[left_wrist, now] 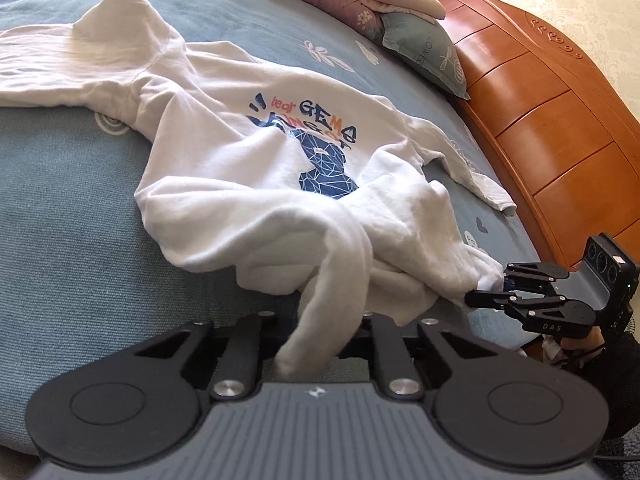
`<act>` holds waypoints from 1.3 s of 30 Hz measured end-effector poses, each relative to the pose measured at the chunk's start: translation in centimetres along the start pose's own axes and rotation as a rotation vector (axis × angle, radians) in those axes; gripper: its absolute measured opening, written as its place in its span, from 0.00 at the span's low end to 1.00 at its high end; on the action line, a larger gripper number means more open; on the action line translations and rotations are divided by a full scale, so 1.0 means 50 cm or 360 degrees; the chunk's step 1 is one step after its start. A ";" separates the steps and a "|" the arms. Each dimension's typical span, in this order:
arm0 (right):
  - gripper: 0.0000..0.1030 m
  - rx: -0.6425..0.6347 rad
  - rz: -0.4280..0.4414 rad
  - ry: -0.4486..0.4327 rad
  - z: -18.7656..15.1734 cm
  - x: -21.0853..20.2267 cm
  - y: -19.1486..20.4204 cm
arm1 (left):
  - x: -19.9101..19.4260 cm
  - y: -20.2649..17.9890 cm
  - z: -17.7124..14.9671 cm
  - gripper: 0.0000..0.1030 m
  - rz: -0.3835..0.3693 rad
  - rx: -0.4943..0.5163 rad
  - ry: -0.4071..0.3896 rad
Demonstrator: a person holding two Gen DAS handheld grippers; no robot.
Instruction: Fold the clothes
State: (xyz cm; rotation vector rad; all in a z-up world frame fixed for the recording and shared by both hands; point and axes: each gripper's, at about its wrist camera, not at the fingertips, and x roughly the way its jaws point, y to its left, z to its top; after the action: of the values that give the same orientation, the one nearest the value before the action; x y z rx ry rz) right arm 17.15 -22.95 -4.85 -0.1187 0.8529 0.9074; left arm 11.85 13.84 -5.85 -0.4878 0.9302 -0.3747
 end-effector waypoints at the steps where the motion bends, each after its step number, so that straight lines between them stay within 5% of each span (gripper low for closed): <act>1: 0.25 0.0043 0.0051 -0.0016 0.004 -0.014 0.002 | -0.012 -0.004 0.002 0.11 -0.0005 0.0014 -0.0009; 9: 0.23 0.0343 0.0452 -0.0190 0.031 -0.128 -0.009 | -0.133 -0.040 0.025 0.11 -0.0076 0.0148 -0.0091; 17: 0.25 0.0424 -0.0070 0.0285 -0.056 -0.091 -0.050 | -0.129 0.036 -0.027 0.24 0.0345 0.0056 0.0355; 19: 0.31 0.0492 -0.0095 0.0225 -0.065 -0.107 -0.068 | -0.160 0.036 -0.008 0.26 0.0384 0.0102 0.0316; 22: 0.40 0.0550 -0.0113 0.0098 -0.052 -0.126 -0.088 | -0.198 0.025 0.048 0.44 0.0399 0.0169 0.0179; 26: 0.44 0.0585 -0.0119 -0.0018 0.000 -0.107 -0.115 | -0.161 0.027 0.134 0.58 0.0343 0.0175 0.0062; 34: 0.57 0.0804 -0.0072 -0.0167 0.076 -0.033 -0.214 | 0.019 0.176 0.215 0.65 0.0214 -0.0362 0.0018; 39: 0.63 0.0921 -0.0101 -0.0155 0.085 0.017 -0.285 | 0.041 0.239 0.212 0.73 0.0066 -0.0557 -0.0110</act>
State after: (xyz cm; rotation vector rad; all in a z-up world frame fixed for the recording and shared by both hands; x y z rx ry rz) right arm 30.42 -29.58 -6.13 0.3953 0.9828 0.5736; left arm 22.95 25.22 -8.47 -0.7949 0.9412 -0.1550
